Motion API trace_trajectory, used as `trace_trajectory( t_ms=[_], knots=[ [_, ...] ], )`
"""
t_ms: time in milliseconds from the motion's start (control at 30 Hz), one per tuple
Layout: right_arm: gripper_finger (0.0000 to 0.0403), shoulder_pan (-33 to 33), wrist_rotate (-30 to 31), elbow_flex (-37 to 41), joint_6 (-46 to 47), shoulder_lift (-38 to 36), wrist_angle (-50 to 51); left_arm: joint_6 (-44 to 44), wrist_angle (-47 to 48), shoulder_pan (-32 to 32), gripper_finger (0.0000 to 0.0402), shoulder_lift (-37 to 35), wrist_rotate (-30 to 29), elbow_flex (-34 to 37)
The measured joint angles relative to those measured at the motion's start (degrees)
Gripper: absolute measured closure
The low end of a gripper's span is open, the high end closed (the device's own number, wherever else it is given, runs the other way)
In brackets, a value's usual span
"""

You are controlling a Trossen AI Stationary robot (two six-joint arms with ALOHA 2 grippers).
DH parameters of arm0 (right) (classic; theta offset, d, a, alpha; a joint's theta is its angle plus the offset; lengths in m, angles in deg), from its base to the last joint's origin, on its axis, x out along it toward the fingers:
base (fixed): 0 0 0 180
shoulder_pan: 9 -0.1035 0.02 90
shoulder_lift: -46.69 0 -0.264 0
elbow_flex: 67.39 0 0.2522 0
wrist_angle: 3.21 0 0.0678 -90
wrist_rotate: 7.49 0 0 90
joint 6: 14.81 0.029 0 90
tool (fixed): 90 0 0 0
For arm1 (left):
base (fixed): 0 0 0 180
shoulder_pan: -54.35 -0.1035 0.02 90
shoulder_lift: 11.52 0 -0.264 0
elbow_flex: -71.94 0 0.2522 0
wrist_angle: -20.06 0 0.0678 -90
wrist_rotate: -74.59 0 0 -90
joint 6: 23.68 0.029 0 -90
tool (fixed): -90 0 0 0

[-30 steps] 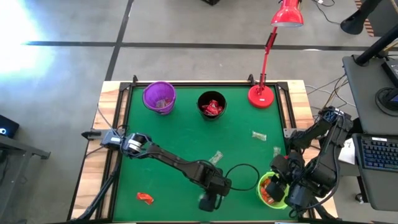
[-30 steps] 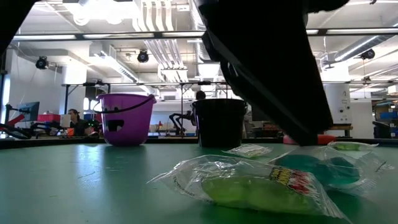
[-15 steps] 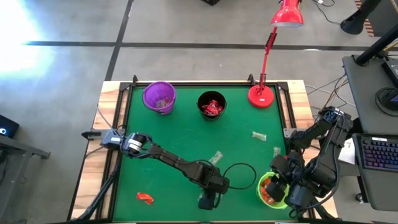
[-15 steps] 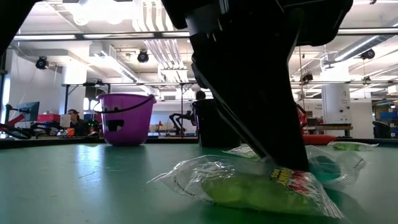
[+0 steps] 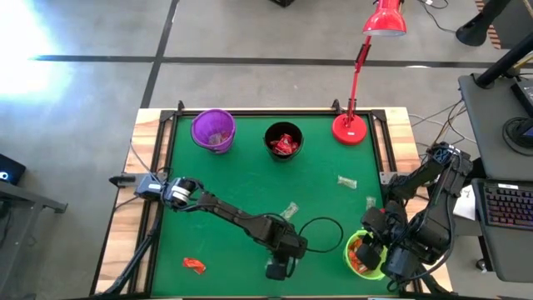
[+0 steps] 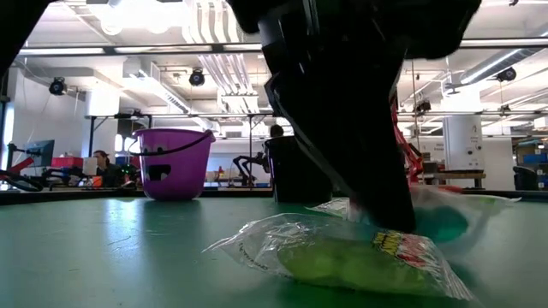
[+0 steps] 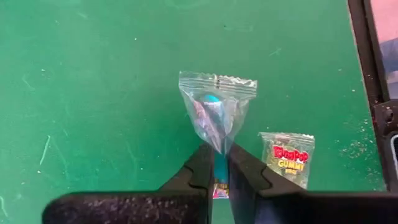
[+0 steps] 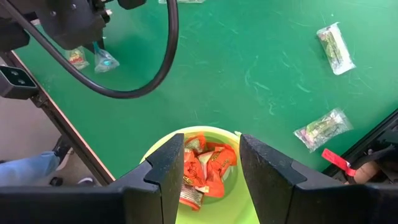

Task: Sort candy
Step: Put the blue gummy into the violet bucket

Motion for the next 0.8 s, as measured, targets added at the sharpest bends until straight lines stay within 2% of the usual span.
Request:
trace_trajectory(
  t_ms=[200, 500, 667, 800],
  knots=[
    [0.0257, 0.0, 0.0, 0.0, -0.83, 0.0, 0.0, 1.47, 3.46, -0.92, 0.0399, -2.56, 0.04, -1.36],
    [0.0257, 0.0, 2.6, 0.0, -3.19, 0.62, -0.28, 7.53, 19.94, -3.18, 0.0401, -5.25, -0.06, -10.7],
    [0.0257, 0.02, 3.17, 0.0, -10.23, 1.99, -0.37, 9.56, 24.06, -5.19, 0.0401, -7.94, -0.09, -14.15],
    [0.0257, 0.38, 6.42, 0.0, -13.95, 3.15, -0.47, 10.06, 25.68, -6.91, 0.0401, -10.4, -0.61, -15.4]
  ],
)
